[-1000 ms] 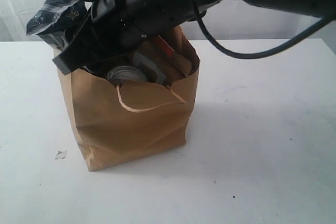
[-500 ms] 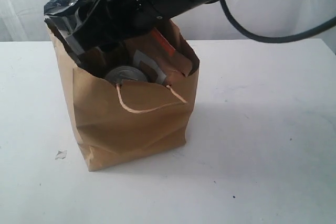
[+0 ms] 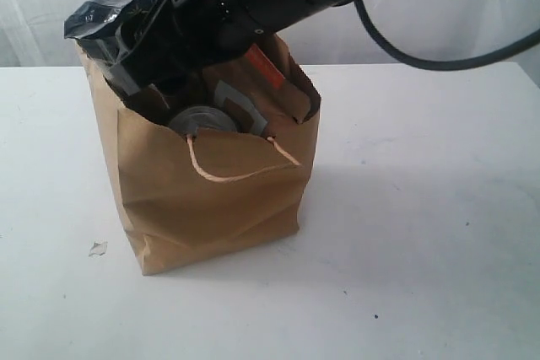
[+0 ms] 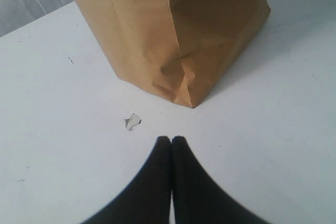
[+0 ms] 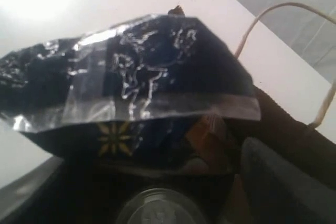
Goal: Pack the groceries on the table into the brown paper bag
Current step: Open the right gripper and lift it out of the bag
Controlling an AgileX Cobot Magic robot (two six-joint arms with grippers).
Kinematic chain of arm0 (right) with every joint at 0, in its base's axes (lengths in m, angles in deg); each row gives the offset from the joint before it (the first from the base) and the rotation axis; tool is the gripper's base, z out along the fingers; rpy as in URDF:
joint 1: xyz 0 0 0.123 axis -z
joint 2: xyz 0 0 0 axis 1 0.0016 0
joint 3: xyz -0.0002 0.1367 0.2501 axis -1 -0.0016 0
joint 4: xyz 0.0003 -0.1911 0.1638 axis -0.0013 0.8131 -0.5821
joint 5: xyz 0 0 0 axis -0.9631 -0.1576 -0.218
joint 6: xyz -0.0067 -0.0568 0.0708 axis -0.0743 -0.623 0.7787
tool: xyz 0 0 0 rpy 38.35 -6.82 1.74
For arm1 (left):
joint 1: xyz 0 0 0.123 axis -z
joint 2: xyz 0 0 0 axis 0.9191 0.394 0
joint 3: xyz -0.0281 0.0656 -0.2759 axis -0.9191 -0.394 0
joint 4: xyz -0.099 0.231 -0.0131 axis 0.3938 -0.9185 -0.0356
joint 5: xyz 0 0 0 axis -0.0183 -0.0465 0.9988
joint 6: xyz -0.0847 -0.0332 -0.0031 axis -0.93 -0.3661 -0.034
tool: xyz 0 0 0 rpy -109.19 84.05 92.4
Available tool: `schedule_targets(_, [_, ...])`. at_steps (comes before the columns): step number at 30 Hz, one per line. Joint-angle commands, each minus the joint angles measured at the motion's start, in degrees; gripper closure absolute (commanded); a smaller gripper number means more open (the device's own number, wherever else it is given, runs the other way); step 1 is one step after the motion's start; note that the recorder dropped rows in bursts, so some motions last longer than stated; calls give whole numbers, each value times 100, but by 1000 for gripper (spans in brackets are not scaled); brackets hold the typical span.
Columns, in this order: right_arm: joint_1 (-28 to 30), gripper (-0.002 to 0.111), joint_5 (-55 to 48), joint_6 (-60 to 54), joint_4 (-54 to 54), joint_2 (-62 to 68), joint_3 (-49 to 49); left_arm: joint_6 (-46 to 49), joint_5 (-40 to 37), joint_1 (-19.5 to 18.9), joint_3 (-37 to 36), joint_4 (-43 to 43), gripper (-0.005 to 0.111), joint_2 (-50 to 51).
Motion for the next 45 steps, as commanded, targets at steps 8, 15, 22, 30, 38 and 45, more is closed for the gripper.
schedule_targets(8, [68,32,33,-118,297,-140,-7,-10,-4,3,-23,30,106,-23])
schedule_targets(15, [68,30,-149,-220,475,-140,-7,-10,-4,3,-23,30,106,-23])
schedule_targets(22, [68,30,-634,-355,774,-151,-7,-10,-4,3,-23,30,106,-23])
schedule_targets(30, [68,30,-725,-355,881,-267,-7,-10,-4,3,-23,30,106,-23])
schedule_targets(38, [68,31,-760,-355,881,-295,-7,-10,-4,3,-23,30,106,-23])
schedule_targets(45, [68,31,-620,-330,881,-454,-7,-10,-4,3,-23,30,106,-23])
